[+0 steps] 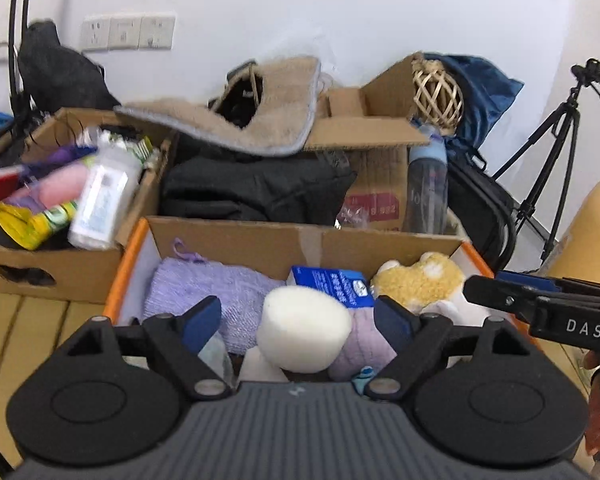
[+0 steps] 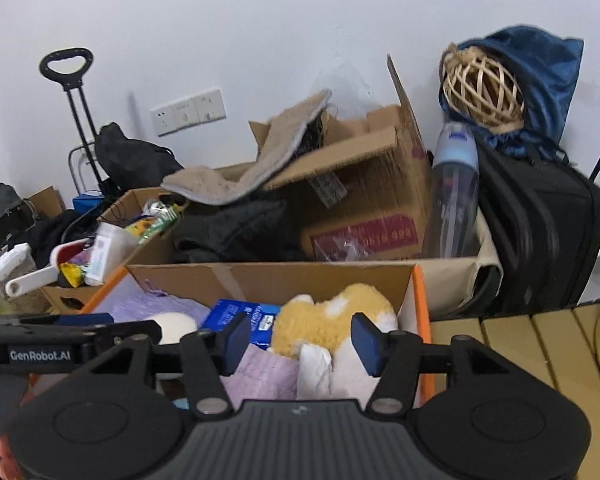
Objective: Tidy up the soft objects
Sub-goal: 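Lower the sponge and cloth into the box and open both grippers, then move both tools back to the purple satin bow on the table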
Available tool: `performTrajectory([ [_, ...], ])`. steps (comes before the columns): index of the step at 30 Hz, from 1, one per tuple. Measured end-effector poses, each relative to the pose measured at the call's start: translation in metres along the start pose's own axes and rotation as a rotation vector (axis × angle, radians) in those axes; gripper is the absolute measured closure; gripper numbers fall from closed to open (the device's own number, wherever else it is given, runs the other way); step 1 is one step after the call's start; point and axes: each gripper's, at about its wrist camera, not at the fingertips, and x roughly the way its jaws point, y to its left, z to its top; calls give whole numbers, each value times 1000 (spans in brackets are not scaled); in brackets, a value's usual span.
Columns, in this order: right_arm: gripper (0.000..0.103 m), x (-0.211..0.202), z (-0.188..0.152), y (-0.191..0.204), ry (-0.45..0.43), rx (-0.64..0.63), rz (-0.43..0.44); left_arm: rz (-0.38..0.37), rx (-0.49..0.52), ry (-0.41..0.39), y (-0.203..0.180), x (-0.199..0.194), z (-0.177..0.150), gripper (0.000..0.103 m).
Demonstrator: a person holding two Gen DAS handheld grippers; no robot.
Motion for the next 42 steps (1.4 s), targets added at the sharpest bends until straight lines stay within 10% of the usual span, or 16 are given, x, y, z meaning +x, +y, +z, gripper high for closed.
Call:
performTrajectory([
  [13,46,-163,-12,19,-80,-96,-32,20,138,-203,-30,-183,-23,14],
  [28,24,-360,-200,92,-150,-235,53,64,293,-443,-60,-387,-250,0],
  [42,18,-409,-264,128,-179,-201,82,112,252,-464,-56,-425,-283,0],
])
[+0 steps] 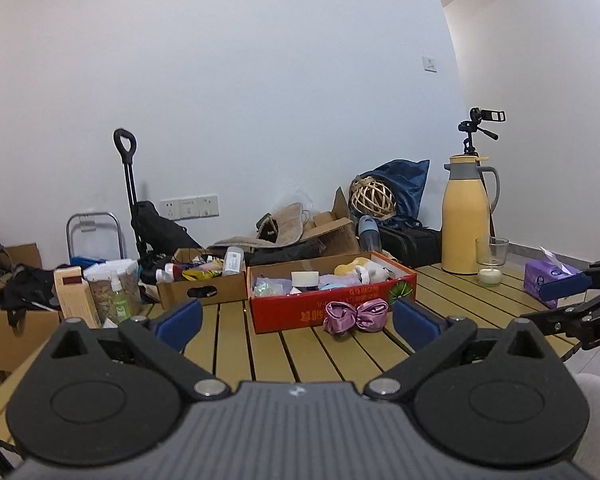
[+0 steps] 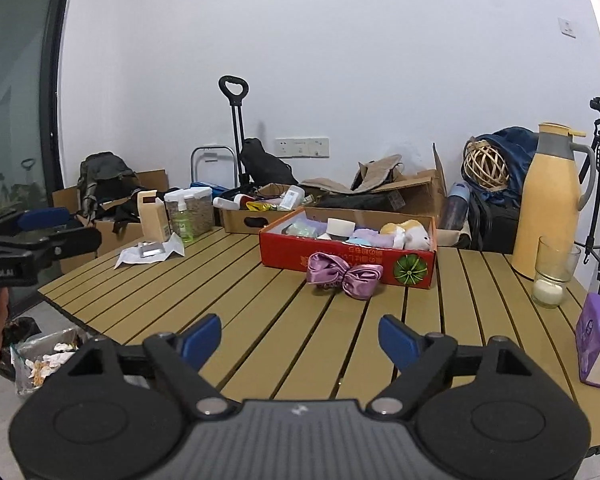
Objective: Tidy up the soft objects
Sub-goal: 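Move both tools back to the purple satin bow on the table, then grasp the purple satin bow with both grippers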
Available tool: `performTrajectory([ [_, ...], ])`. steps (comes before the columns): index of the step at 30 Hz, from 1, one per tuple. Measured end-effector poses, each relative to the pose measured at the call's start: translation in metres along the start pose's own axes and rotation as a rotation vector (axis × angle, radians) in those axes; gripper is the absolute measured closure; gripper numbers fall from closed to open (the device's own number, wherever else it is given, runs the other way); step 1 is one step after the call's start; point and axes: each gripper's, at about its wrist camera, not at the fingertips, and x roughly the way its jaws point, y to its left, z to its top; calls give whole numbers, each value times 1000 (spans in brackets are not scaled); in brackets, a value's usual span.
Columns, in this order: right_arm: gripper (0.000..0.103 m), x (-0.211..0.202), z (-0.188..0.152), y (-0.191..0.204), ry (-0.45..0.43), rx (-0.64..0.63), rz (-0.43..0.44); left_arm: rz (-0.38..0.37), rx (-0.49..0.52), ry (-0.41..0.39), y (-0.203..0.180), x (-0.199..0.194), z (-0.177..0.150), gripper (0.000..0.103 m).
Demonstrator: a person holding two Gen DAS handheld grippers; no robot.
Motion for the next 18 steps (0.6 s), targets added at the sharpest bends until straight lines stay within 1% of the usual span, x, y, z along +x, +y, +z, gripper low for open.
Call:
performTrajectory([
  [5,18,17,-3,-16,4,57,-20,-23,-40,64,2,34,-8,0],
  [9,20,48,-5,-37,33,115,-30,-56,-84,114,1,83,-12,1],
  [10,21,58,-4,-43,41,125,-35,-65,-93,128,1,97,-12,3],
  [12,25,83,-2,-55,59,142,-46,-84,-107,158,0,130,-13,17],
  [13,26,95,1,-62,67,149,-46,-94,-108,179,-1,149,-12,20],
  [14,30,108,3,-67,77,156,-48,-103,-104,200,-3,168,-11,27],
  [15,34,122,6,-72,86,163,-51,-118,-105,209,-4,187,-11,28],
  [16,35,137,10,-79,87,167,-50,-134,-108,216,-6,204,-12,29],
  [18,42,170,18,-90,102,169,-55,-156,-110,249,-9,243,-13,36],
])
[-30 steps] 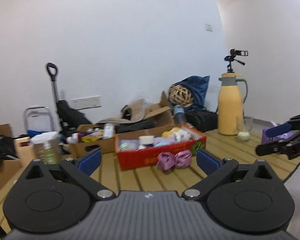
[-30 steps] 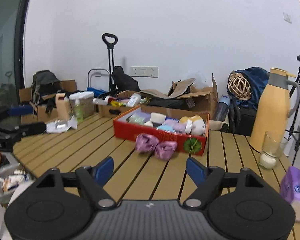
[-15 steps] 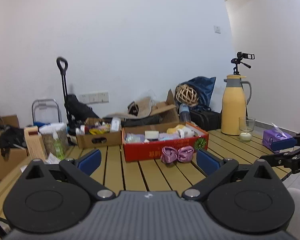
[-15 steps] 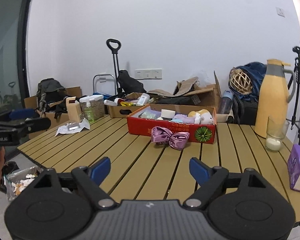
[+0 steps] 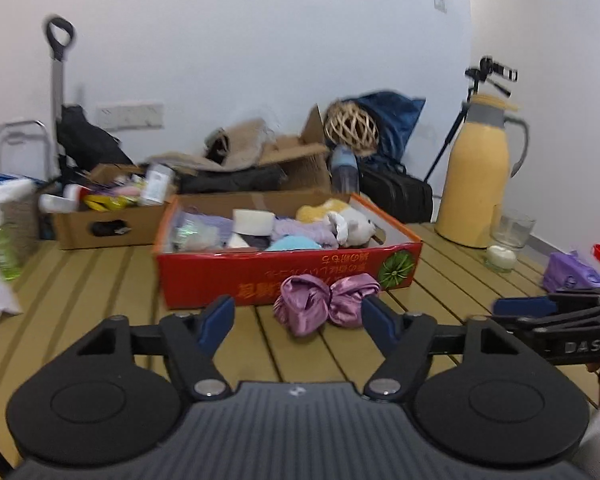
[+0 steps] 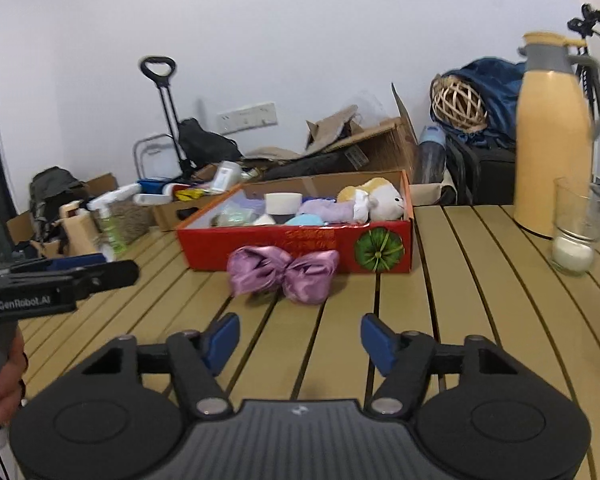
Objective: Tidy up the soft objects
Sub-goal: 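Grasp the purple satin bow with both grippers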
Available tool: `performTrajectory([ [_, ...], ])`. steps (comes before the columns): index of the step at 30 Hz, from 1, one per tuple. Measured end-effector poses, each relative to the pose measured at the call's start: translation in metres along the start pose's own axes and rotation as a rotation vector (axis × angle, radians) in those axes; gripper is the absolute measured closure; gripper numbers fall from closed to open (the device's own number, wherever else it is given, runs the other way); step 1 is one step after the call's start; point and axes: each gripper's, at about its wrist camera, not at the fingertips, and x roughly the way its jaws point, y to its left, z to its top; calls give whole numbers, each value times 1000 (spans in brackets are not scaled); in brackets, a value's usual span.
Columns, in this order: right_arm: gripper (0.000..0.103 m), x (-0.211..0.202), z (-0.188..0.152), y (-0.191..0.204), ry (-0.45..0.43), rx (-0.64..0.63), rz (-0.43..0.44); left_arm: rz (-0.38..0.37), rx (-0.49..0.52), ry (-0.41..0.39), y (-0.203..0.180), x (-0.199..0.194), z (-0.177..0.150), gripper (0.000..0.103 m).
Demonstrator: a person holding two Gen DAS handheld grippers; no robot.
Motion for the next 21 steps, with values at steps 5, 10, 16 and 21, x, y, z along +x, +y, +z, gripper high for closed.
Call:
performTrajectory([
  [5,55,88,33,-15,42,33,-10,-47,-58,143,16,94,9,44],
  [10,68,157,38,-27,109,74,-23,-89,-138,201,36,139,0,71],
  [16,88,173,31,-37,117,183,76,-133,-158,190,40,143,-8,91],
  [21,91,168,31,-31,108,156,62,-103,-133,177,31,130,-5,94],
])
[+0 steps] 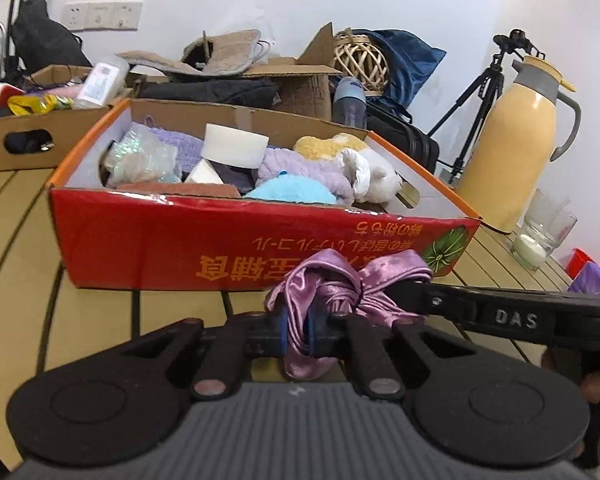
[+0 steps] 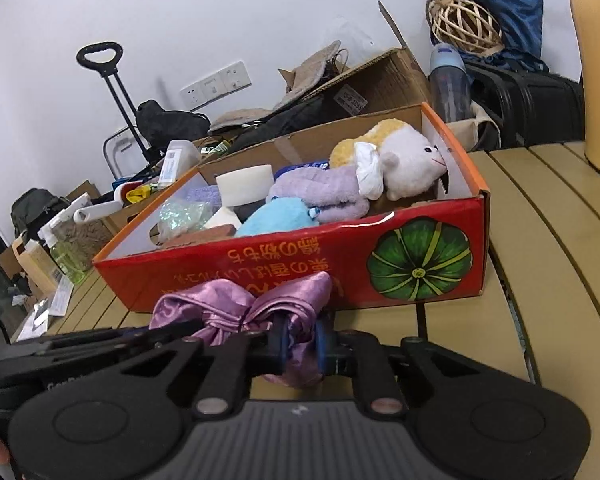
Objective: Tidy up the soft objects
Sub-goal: 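Grasp the purple satin bow with both grippers, then carry the purple bow over the box with both grippers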
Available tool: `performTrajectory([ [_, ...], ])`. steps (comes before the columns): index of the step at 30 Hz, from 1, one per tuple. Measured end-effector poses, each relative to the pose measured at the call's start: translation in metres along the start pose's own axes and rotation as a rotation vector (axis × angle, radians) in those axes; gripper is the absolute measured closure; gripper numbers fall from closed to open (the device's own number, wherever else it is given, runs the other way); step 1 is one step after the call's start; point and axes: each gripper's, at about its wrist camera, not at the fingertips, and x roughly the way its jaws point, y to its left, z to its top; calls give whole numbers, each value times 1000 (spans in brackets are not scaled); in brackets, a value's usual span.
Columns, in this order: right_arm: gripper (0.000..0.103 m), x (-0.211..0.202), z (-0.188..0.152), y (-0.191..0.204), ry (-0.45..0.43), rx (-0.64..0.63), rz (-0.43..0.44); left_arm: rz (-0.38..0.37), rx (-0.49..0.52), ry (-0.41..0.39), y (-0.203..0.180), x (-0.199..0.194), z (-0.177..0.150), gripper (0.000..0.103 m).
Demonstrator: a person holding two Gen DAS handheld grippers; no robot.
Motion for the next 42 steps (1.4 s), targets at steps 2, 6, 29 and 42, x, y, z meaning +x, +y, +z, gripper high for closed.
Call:
performTrajectory([
  [2,92,-16,-2,8,-16,-29,3,9,21,-40,-12,-22,-2,94],
  [6,92,-70,-13,22,-75,-54,30,-16,15,-124,-34,-87,-20,94],
  [29,92,-289,-107,84,-233,-158,65,-48,68,-271,-119,-261,-94,94],
  [42,92,-183,26,27,-205,-147,32,-126,-12,-185,-79,-100,39,94],
])
